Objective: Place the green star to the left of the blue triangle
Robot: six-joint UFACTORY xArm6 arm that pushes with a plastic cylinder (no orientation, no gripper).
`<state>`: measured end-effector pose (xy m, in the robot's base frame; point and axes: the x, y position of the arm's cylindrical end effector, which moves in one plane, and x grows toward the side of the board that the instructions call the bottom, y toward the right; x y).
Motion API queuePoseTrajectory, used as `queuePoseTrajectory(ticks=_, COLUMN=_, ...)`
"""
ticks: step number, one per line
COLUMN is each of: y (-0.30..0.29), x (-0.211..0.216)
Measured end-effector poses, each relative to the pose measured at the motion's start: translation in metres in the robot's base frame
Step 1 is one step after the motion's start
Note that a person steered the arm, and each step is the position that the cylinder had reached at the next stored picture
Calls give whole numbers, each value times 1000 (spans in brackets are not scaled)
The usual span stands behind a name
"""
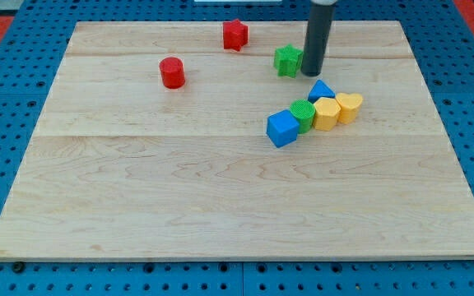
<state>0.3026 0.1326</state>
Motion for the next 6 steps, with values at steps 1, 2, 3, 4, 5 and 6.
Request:
queuePoseTrajectory(ticks=1, y=19, x=-59)
queuePoseTrajectory(ticks=2, y=-28, x=-69)
queuePoseTrajectory(ticks=3, y=-64, x=-33)
queuePoseTrajectory(ticks=4, y=-92, x=3)
queuePoseTrajectory(ticks=5, y=-103, x=44)
queuePoseTrajectory(ticks=6, y=-87, x=56)
